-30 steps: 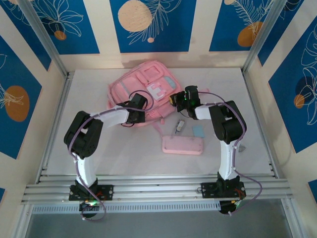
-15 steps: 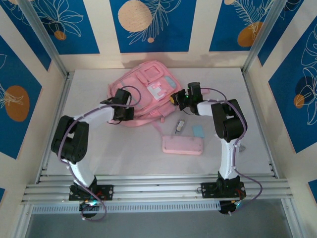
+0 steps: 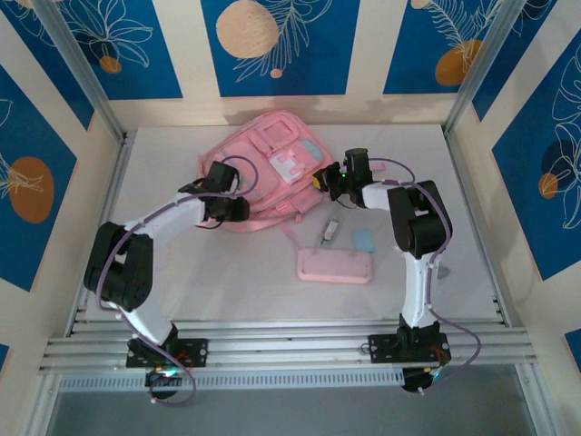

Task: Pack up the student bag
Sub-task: Unzip the student bag at the top-center of the table.

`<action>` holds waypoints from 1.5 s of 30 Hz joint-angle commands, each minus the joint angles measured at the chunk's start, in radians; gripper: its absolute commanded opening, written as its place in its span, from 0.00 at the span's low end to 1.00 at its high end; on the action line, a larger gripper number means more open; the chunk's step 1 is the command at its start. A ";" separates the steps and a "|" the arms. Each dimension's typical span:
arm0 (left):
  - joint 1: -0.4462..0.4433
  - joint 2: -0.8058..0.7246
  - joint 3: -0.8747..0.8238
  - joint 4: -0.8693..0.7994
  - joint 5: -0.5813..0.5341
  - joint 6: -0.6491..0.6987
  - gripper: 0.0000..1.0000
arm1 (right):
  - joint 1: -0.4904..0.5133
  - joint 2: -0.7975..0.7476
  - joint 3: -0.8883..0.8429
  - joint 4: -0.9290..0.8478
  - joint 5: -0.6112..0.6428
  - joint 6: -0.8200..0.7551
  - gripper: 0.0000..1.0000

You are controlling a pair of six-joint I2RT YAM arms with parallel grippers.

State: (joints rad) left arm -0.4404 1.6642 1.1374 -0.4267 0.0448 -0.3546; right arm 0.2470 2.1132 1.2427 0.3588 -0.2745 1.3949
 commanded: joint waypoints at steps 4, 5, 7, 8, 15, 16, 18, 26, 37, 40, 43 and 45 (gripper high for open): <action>-0.079 0.015 0.048 -0.029 -0.036 -0.017 0.35 | 0.015 0.030 0.001 0.035 -0.026 0.027 0.00; -0.086 0.033 0.056 -0.034 -0.041 -0.017 0.36 | 0.015 0.030 0.001 0.038 -0.027 0.029 0.00; -0.100 0.064 0.073 -0.048 -0.074 -0.010 0.38 | 0.017 0.029 0.003 0.041 -0.029 0.032 0.00; -0.107 0.082 0.083 -0.055 -0.098 -0.006 0.41 | 0.017 0.028 0.002 0.042 -0.030 0.030 0.00; -0.124 0.180 0.150 -0.053 -0.202 -0.013 0.53 | 0.017 0.031 -0.002 0.061 -0.035 0.035 0.00; -0.124 0.191 0.160 -0.052 -0.203 -0.012 0.52 | 0.017 0.030 -0.002 0.063 -0.037 0.036 0.00; -0.124 0.215 0.180 -0.053 -0.194 -0.009 0.51 | 0.016 0.031 -0.004 0.063 -0.038 0.033 0.00; -0.124 0.289 0.248 -0.113 -0.172 0.029 0.46 | 0.008 0.037 -0.009 0.070 -0.043 0.033 0.00; -0.126 0.435 0.208 -0.167 -0.169 0.021 0.48 | 0.010 0.050 -0.012 0.104 -0.043 0.058 0.00; -0.124 0.472 0.206 -0.120 -0.178 0.008 0.17 | 0.009 0.052 -0.011 0.110 -0.053 0.064 0.00; -0.123 0.459 0.214 -0.108 -0.154 0.000 0.00 | 0.004 0.043 -0.018 0.104 -0.053 0.057 0.00; -0.115 0.424 0.211 -0.117 -0.148 0.010 0.00 | -0.003 0.035 -0.024 0.101 -0.048 0.051 0.00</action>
State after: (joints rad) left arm -0.5594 2.0159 1.4052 -0.5579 -0.1696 -0.3378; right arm 0.2470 2.1448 1.2404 0.4576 -0.2920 1.4395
